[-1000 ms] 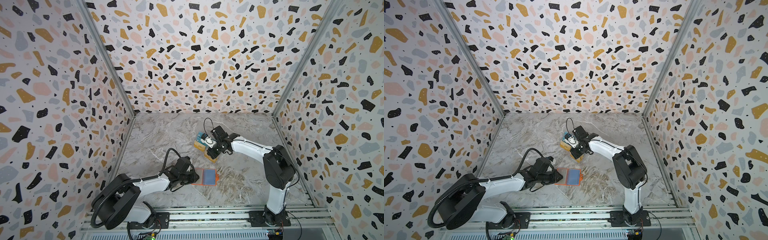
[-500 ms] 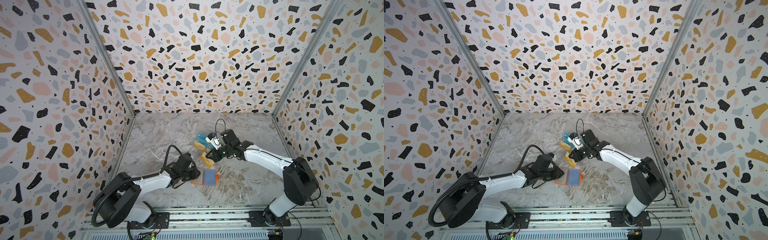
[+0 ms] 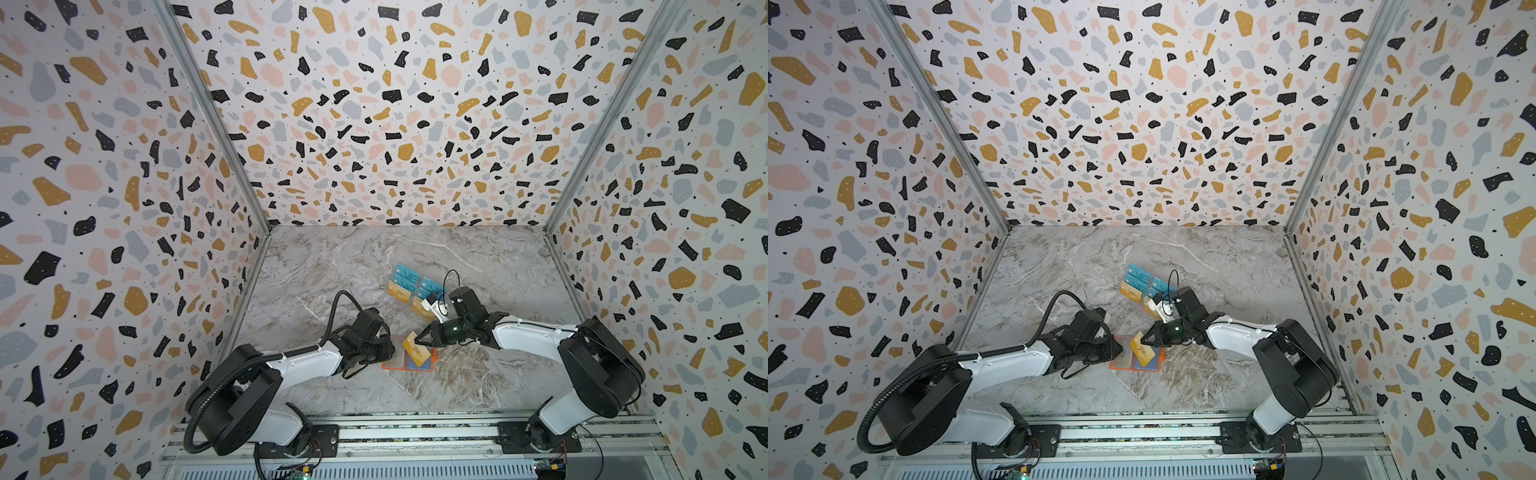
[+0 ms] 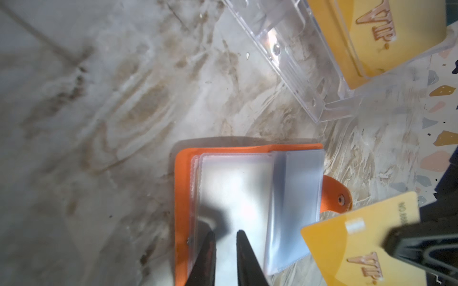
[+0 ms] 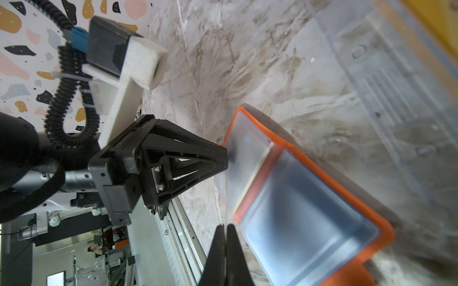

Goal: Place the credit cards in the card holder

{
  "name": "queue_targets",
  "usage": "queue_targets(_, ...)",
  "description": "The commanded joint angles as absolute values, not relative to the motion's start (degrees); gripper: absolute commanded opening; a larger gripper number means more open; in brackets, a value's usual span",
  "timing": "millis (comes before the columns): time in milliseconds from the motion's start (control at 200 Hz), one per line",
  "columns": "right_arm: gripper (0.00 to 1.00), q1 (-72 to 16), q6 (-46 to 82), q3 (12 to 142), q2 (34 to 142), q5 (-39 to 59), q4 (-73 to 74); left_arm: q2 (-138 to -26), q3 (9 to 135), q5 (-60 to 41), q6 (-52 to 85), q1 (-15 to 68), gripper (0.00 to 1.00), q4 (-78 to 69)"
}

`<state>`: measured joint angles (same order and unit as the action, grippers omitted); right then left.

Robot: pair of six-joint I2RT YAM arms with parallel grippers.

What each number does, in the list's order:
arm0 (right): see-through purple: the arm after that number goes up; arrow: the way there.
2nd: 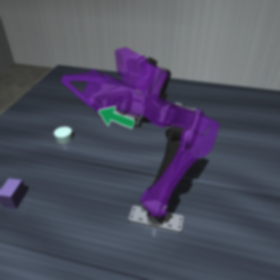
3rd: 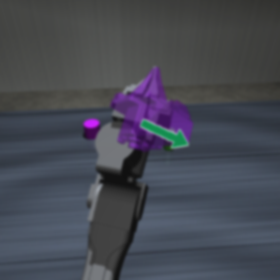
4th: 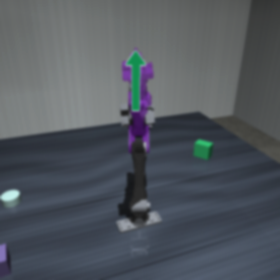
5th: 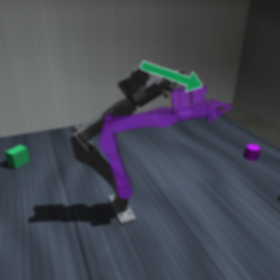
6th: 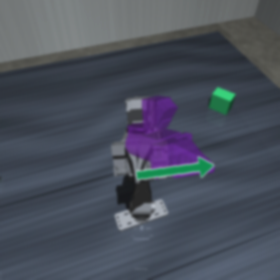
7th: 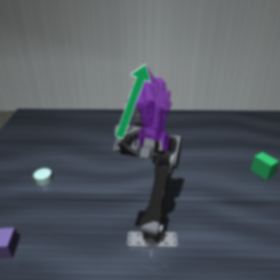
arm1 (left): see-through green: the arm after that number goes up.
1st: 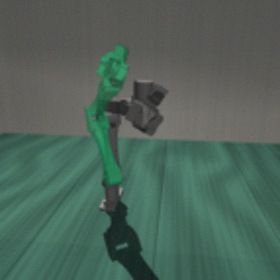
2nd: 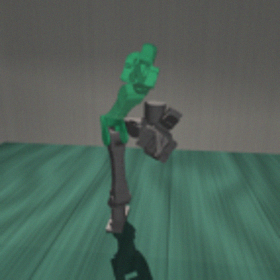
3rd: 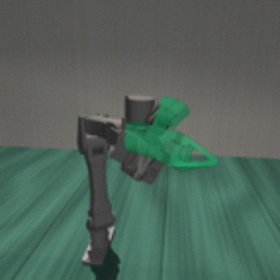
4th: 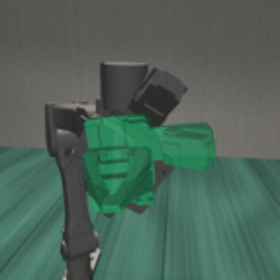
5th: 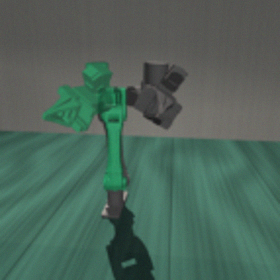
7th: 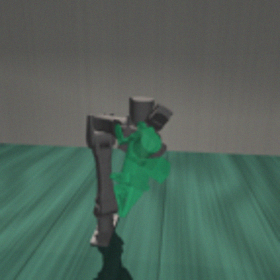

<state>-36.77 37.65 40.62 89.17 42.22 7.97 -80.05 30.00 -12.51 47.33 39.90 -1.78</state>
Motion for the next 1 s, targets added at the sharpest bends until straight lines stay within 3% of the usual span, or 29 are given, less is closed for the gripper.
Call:
queue_targets(0, 0.0, -36.2, 45.9, 37.9, 86.9, 42.0, 13.2, -79.4, 28.2, -11.9, 48.0, 39.6, 0.17, -2.6)
queue_targets(135, 0.0, -36.1, 50.9, 34.4, 86.7, 42.0, 17.7, -79.5, 27.2, -12.2, 48.7, 39.7, 0.12, -3.5)
queue_targets(996, 0.0, -37.1, 56.6, 33.0, 92.5, 40.5, 25.9, -78.7, 26.0, -12.6, 49.2, 39.7, 0.13, -4.8)
